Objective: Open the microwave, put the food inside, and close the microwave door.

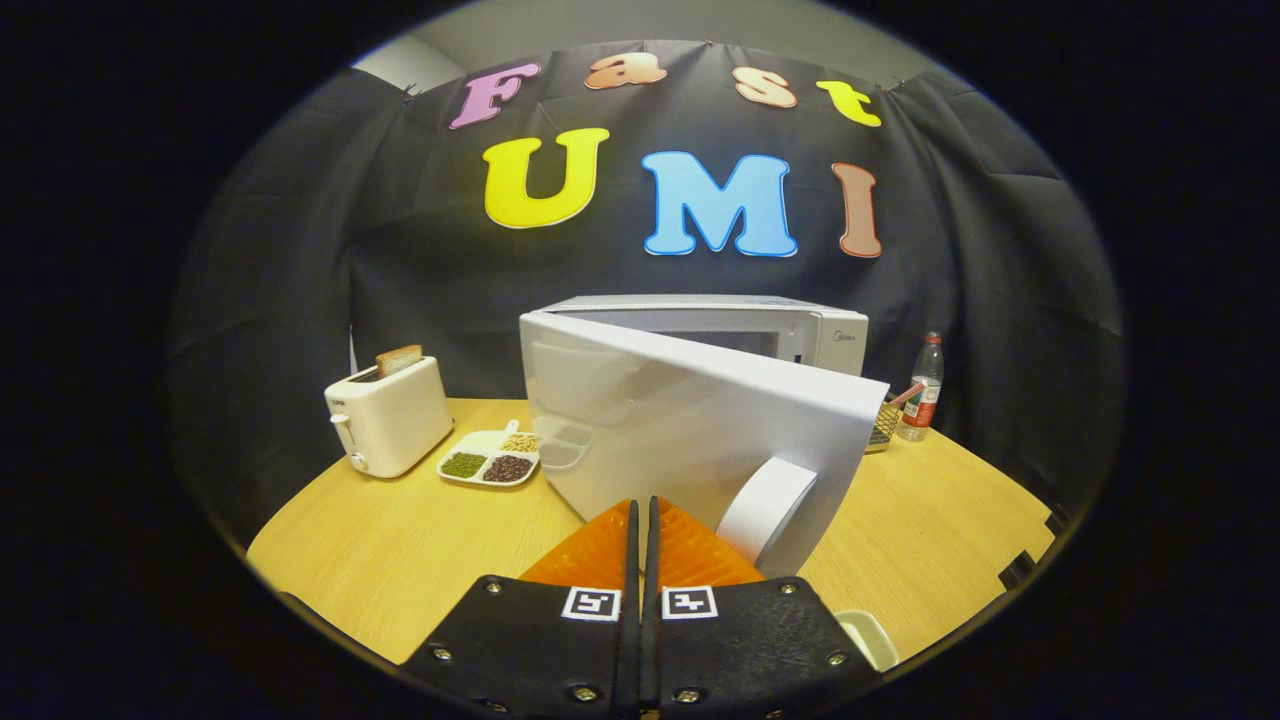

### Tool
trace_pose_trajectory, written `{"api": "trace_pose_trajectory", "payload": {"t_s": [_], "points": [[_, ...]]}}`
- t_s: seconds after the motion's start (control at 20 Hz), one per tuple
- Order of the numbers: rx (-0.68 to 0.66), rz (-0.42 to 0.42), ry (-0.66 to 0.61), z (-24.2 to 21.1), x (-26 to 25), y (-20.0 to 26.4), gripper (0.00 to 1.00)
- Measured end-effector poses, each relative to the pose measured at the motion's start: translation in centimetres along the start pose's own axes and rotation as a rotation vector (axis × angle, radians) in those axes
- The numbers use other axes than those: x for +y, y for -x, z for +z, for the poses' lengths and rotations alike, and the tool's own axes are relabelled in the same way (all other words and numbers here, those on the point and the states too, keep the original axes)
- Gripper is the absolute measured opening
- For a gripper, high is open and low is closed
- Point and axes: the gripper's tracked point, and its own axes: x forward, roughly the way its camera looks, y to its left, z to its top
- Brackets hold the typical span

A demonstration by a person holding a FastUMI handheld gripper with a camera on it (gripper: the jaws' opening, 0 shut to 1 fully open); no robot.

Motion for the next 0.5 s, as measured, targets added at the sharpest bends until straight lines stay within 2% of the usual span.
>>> {"api": "trace_pose_trajectory", "payload": {"t_s": [0.5], "points": [[0.020, -0.085, -0.018, 1.4, -6.0, -5.6, 0.01]]}}
